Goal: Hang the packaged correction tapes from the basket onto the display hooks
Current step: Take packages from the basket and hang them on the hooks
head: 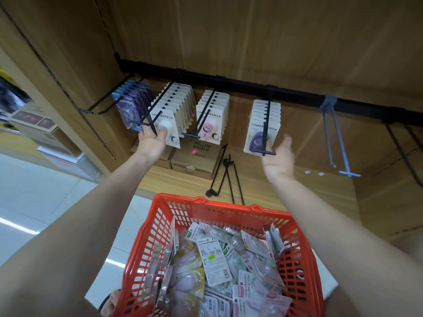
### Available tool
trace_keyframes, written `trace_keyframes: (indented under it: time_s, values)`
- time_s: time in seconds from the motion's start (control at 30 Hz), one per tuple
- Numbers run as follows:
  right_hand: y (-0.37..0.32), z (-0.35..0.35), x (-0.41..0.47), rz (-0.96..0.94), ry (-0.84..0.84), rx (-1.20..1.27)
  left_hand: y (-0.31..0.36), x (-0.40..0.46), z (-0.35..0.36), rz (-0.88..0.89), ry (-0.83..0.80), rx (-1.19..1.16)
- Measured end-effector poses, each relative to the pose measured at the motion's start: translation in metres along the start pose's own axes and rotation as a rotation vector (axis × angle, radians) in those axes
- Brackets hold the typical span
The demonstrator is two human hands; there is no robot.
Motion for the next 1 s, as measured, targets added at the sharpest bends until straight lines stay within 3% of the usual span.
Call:
trace_keyframes:
  time_s: [0.13,0.27,0.33,0.4,0.5,0.6,0.67,0.77,0.93,1.0]
  values:
    - [0.016,0.001,-0.03,0.01,0.051,0.017,-0.008,-0.028,0.012,-0.052,0.068,0.023]
    - [0.048,0.012,-0.074,0.016,0.13,0.04,-0.025,-0.076,0.053,-0.057,0.171,0.191]
    - [0.073,0.02,-0.097,0.041,0.133,0.051,-0.037,-0.106,0.079,0.0,0.037,0.332]
    - [0.101,0.029,-0.12,0.067,0.09,0.037,-0.055,-0.134,0.106,0.074,-0.224,0.514]
    - [0.139,0.043,-0.143,0.144,-0.112,-0.075,-0.085,-0.166,0.139,0.051,-0.569,0.766]
    - [0.173,0.053,-0.155,0.271,-0.599,-0.344,-0.116,-0.187,0.157,0.034,-0.78,1.061]
    - [0.189,0.051,-0.16,0.288,-0.81,-0.563,-0.137,-0.197,0.165,0.067,-0.899,1.254]
    - [0.199,0.047,-0.162,0.252,-0.882,-0.745,-0.155,-0.206,0.172,0.082,-0.951,1.409]
    - [0.201,0.038,-0.154,0.199,-0.854,-0.749,-0.157,-0.208,0.174,0.242,-0.832,1.477]
    - [0.199,0.032,-0.154,0.169,-0.922,-0.841,-0.16,-0.208,0.17,0.256,-0.802,1.501]
Point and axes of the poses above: each hand's wrist, its own x-axis towards the middle knuckle, its own z-axis out of the palm, y = z × x, the point moved 1 cm from there along x, towards the middle knuckle, and after that the axes turned 11 degrees about -y, right-handed, at the moved point
